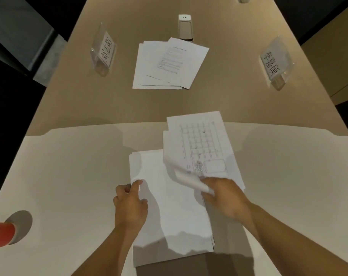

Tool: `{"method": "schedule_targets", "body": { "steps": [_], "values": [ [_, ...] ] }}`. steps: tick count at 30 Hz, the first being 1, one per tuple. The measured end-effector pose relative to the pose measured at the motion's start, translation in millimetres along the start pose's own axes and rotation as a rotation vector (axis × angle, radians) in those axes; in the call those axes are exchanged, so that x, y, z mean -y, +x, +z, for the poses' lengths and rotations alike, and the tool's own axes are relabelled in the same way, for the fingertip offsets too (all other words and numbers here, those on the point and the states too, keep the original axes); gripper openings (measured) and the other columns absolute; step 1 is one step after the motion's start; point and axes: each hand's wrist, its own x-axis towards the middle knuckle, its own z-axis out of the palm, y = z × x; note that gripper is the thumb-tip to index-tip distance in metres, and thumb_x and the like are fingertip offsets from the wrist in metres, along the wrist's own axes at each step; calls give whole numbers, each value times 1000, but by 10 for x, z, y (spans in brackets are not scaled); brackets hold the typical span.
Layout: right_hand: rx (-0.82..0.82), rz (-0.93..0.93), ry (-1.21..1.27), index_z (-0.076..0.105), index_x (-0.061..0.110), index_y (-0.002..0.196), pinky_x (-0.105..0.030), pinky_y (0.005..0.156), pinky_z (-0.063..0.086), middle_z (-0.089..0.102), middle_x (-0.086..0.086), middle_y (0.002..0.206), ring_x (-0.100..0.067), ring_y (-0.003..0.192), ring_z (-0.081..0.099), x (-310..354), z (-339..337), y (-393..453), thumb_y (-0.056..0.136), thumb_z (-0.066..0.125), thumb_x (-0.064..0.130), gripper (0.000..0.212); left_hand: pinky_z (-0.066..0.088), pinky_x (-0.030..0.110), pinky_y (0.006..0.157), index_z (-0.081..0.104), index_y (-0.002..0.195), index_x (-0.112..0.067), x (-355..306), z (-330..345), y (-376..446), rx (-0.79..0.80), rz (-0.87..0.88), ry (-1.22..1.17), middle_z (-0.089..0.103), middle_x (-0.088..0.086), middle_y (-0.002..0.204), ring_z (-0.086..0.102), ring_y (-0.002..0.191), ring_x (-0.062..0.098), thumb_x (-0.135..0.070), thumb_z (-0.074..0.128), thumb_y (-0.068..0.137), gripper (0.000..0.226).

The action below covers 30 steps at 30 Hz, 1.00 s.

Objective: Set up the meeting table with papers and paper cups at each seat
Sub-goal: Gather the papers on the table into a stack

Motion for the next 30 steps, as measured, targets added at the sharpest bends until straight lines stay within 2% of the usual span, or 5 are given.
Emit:
{"method": "schedule_targets", "body": {
  "steps": [6, 11, 19, 24, 30],
  "values": [
    [84, -93, 138, 59, 31, 118, -34, 87, 49, 67, 5, 109, -18, 96, 62, 173, 174, -305, 90, 52, 43, 31, 54, 40, 83, 68, 106, -21, -36, -32, -15, -114, 41, 126, 54, 10, 111, 50, 101, 29, -33, 46, 97, 27],
    [204, -239, 19, 50, 28, 83, -34, 94, 33, 57, 9, 86, -15, 90, 48, 229, 374, -453, 78, 52, 60, 32, 51, 35, 71, 68, 86, -11, -346, -159, -50, 349, -337, -571, 73, 7, 84, 68, 74, 24, -56, 40, 95, 54],
    [47, -133, 180, 54, 36, 122, -29, 98, 41, 60, 16, 116, -5, 109, 54, 157, 320, -315, 85, 44, 69, 50, 55, 34, 66, 67, 88, -4, -347, 17, -96, 303, -290, -522, 72, 17, 87, 66, 73, 27, -13, 72, 76, 16],
    [192, 85, -137, -7, 33, 152, -49, 120, -7, -28, 2, 158, -27, 145, -26, 85, 399, -169, 93, 31, 60, 75, 57, 43, 81, 64, 101, -6, -284, 72, -79, 313, -281, -543, 71, 17, 101, 68, 88, 34, -2, 52, 84, 21],
    [169, 35, -128, 15, 36, 150, -44, 120, 1, -12, 1, 163, -29, 149, -11, 322, 515, -335, 95, 30, 54, 60, 59, 41, 84, 64, 106, -18, -167, 50, -112, 331, -260, -578, 71, 2, 104, 67, 95, 26, 7, 30, 85, 47]
  ]
}}
